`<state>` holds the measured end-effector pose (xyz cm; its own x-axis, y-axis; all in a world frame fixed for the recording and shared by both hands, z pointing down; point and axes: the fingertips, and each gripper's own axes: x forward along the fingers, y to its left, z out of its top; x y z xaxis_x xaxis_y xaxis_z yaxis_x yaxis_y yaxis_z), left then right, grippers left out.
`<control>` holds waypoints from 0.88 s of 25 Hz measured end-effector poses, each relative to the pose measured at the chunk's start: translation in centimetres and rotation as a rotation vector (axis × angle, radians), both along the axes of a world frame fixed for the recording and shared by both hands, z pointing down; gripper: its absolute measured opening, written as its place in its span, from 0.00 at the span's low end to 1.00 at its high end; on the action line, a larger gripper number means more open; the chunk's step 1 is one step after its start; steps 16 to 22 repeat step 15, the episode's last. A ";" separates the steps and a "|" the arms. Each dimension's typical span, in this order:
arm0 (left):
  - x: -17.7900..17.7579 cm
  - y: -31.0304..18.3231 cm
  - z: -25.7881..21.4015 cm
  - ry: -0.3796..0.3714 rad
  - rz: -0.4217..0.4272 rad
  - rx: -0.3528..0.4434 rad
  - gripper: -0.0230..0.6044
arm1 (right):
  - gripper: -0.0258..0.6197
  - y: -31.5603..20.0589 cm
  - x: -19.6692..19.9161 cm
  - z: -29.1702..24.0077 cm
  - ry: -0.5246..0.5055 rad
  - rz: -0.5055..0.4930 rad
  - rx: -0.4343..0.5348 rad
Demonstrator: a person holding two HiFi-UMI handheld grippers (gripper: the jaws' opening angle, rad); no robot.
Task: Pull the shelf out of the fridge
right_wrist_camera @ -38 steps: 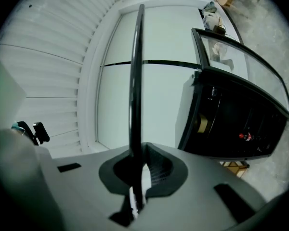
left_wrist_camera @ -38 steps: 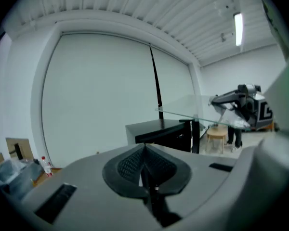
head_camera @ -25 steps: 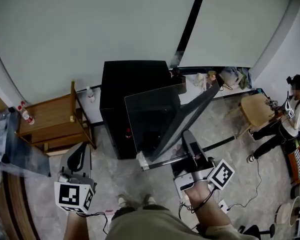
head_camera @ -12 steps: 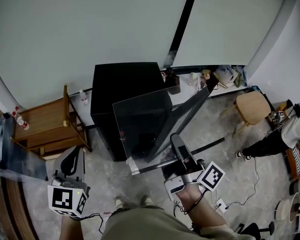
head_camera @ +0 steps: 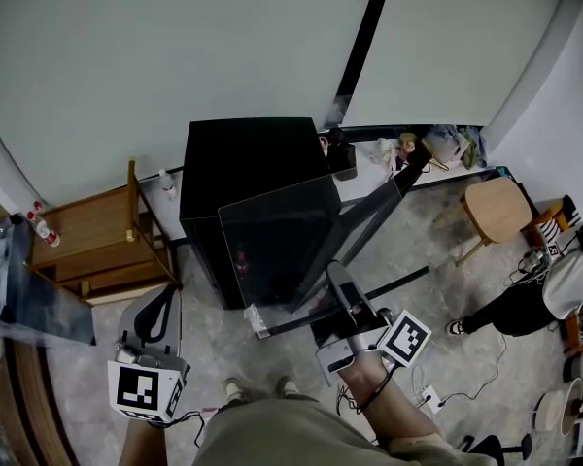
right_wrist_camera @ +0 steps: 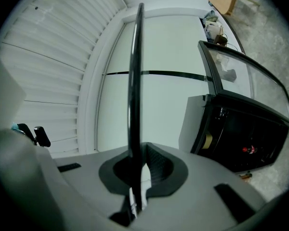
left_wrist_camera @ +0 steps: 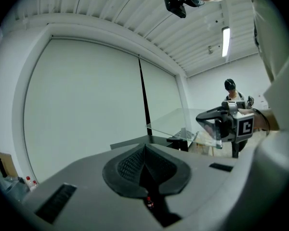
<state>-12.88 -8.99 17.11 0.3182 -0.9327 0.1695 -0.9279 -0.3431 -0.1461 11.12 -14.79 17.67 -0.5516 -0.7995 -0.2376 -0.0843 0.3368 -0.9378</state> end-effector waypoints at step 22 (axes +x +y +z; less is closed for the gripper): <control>0.3 0.9 0.6 -0.004 0.002 -0.009 0.05 | 0.04 0.5 -0.1 1.8 -0.040 -0.010 -0.059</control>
